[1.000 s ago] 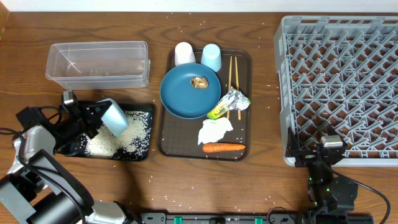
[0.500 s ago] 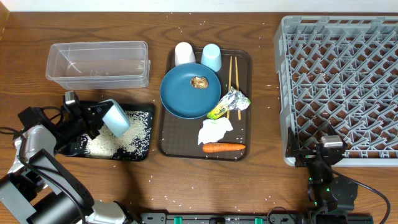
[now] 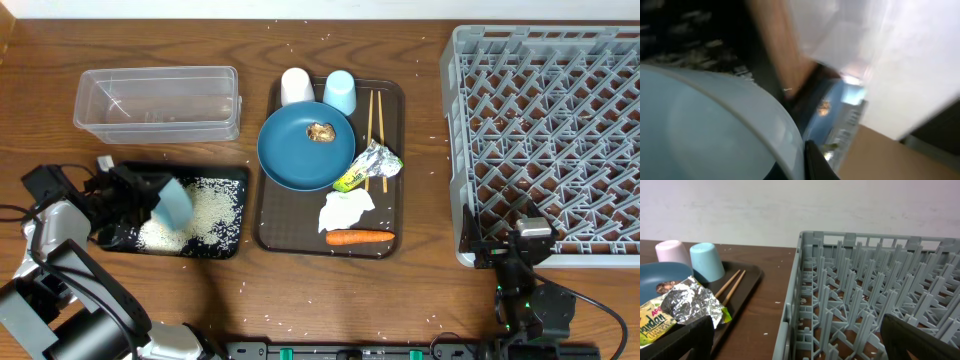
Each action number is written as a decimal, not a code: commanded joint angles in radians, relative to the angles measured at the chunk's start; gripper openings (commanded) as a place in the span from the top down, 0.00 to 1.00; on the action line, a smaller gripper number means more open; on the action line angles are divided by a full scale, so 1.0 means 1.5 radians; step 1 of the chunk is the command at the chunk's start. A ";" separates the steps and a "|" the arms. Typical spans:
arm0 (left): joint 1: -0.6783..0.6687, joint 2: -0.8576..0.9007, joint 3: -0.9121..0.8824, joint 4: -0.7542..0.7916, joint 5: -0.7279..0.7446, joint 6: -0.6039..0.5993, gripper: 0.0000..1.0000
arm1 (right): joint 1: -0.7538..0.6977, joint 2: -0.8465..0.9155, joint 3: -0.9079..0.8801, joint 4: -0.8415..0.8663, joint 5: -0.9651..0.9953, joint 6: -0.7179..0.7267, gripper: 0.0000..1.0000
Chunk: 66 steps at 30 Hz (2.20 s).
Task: Sort waste into correct bins and load items into the dishwasher rack
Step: 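Tilt the bowl with the left gripper to pour rice onto black tray, then shake and tip the bowl further to empty remaining rice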
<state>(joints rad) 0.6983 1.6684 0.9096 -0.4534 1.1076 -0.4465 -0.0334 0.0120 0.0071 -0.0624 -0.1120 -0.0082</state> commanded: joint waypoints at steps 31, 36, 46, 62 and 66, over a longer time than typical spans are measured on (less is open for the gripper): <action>-0.042 -0.046 0.007 0.064 0.310 -0.053 0.94 | 0.010 -0.001 -0.001 -0.002 0.002 0.000 0.01; -0.036 -0.094 0.007 0.065 0.310 -0.123 0.94 | 0.010 -0.001 -0.001 -0.002 0.002 0.000 0.01; -0.037 -0.211 0.004 0.174 0.296 -0.092 0.94 | 0.010 -0.001 -0.001 -0.002 0.002 0.000 0.01; -0.038 -0.153 -0.051 0.310 0.310 -0.357 0.94 | 0.010 -0.001 -0.001 -0.002 0.002 0.000 0.01; -0.035 -0.155 -0.051 0.362 0.303 -0.425 0.94 | 0.010 -0.001 -0.001 -0.002 0.002 0.000 0.01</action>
<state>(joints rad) 0.6403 1.4456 0.8204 0.0513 1.5436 -0.9737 -0.0334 0.0128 0.0071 -0.0620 -0.1116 -0.0082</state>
